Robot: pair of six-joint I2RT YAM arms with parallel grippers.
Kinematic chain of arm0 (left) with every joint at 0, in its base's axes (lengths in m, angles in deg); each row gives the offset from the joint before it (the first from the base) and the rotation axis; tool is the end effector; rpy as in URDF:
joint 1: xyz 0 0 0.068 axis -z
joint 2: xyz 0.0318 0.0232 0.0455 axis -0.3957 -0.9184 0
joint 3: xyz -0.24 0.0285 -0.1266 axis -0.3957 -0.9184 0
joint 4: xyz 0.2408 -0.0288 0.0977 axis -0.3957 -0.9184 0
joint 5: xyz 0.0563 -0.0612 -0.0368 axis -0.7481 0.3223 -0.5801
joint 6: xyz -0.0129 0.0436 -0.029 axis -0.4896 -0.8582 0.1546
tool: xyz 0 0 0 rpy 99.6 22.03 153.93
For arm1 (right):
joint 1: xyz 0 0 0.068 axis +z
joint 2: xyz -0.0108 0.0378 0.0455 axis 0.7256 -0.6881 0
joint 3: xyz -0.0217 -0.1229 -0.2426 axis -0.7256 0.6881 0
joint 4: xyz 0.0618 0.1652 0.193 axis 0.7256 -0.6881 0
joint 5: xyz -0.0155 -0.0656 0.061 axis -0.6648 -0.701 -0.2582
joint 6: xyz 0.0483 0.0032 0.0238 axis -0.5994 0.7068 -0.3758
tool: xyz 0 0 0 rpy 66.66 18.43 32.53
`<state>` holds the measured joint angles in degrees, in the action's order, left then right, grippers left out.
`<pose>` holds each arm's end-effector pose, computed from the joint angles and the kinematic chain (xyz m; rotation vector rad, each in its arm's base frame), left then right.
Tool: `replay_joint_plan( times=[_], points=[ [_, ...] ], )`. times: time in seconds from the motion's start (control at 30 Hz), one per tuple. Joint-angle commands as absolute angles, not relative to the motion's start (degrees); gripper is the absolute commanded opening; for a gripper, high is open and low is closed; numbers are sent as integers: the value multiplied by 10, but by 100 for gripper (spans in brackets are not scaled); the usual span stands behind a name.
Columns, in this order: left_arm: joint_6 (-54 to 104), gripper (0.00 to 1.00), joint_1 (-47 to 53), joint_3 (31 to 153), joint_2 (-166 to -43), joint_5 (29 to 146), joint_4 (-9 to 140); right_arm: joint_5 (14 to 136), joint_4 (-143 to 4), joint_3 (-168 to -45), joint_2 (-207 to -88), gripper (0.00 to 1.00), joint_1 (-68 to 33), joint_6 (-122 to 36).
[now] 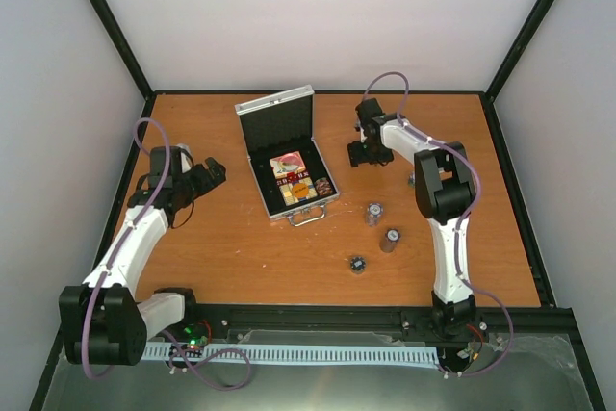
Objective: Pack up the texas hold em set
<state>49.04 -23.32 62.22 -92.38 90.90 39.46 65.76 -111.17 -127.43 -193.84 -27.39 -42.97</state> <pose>0.2299 -0.0072 0.2406 -0.6332 2.3210 -0.5382 0.4290 0.1478 0.1480 -0.2988 2.8242 0.0651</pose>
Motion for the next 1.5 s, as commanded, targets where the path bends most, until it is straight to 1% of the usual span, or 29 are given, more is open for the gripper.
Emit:
replay_joint_plan(
  times=[0.0, 0.37, 0.7, 0.83, 1.0, 1.23, 1.47],
  points=[
    [492, 100, -236, 652, -928, 909, 408, 660, -1132, -1304, -1982, 80, -276, -415],
    [492, 100, -236, 657, -942, 911, 412, 645, -1143, -1323, -2013, 82, -276, -420],
    [487, 100, -236, 659, -940, 913, 407, 615, -1153, -1326, -2017, 72, -277, -430],
    [486, 100, -235, 657, -934, 913, 402, 623, -1153, -1328, -2013, 68, -277, -430],
    [486, 100, -235, 656, -926, 912, 398, 649, -1147, -1322, -1975, 65, -277, -422],
    [484, 100, -236, 654, -918, 913, 393, 679, -1141, -1293, -1877, 62, -272, -419],
    [482, 100, -236, 651, -908, 913, 389, 727, -1138, -1240, -1787, 62, -223, -411]
  ],
)
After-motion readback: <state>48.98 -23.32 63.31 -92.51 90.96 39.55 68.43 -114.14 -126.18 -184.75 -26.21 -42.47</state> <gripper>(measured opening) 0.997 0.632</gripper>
